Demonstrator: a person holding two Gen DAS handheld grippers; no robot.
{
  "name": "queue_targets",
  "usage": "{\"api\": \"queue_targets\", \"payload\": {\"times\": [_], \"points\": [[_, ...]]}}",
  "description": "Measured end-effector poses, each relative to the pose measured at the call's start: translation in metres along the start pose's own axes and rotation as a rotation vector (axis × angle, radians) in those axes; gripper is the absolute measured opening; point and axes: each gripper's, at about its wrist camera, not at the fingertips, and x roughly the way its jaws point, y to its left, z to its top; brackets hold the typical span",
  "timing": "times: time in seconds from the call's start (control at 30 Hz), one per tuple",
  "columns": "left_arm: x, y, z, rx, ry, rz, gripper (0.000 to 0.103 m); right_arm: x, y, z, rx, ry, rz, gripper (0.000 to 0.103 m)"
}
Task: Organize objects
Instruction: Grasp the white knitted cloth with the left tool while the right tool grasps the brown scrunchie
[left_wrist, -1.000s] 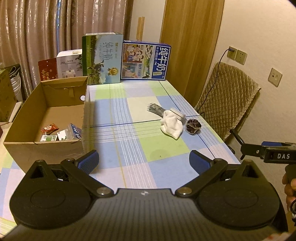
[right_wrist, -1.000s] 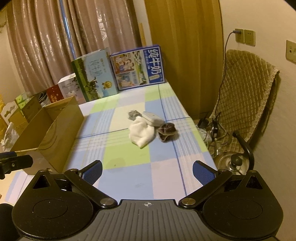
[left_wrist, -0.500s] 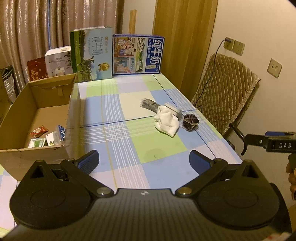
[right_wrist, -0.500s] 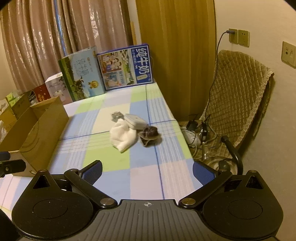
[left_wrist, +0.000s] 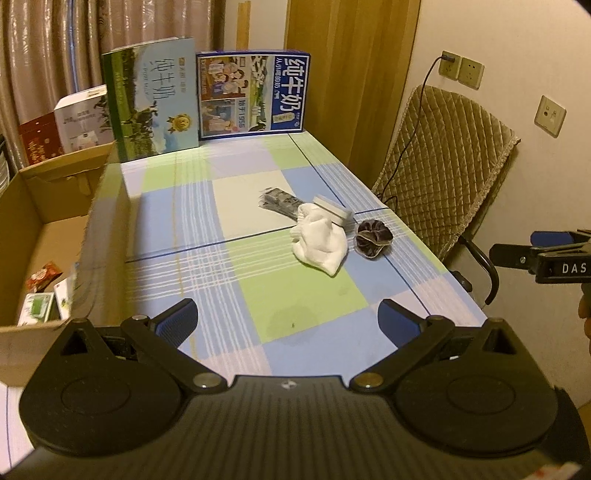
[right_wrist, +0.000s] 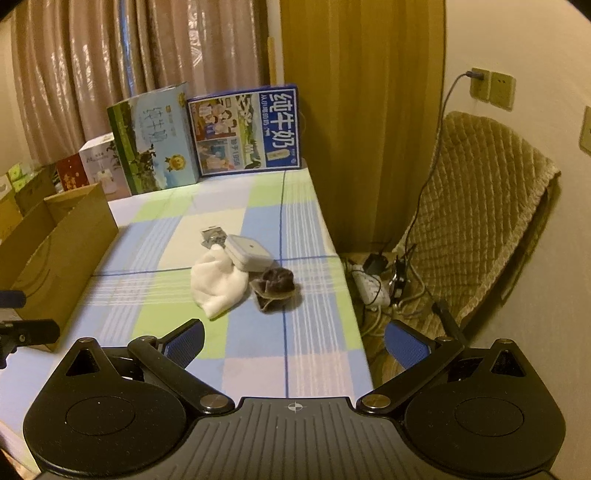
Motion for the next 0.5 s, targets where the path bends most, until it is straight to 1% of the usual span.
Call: {"api": "queue_targets", "payload": {"times": [0.2,0.37,0.4,0.43,0.5], "points": [[0.033,-0.007,0.012,0.013,0.005,-0.011,0.102,0.035,-0.004,0.006,-0.073,0.013,0.029,0.101],[0.067,-0.015,0.02,0.046,0.007,-0.015,0.102,0.076,-0.006,0.008,-0.149,0.019,0.076,0.1],[0.075,-0.016,0.022,0.057,0.004,-0.014,0.102,0.083,-0.006,0.009,-0.167,0.018,0.09,0.098],[0.084,-0.018,0.024,0.07,0.005,-0.017,0.102,0.092,-0.006,0.01,-0.187,0.02,0.104,0.092],[0.102,-0.019,0.029,0.092,0.007,-0.022,0.102,0.11,-0.007,0.011,-0.221,0.03,0.132,0.086]]}}
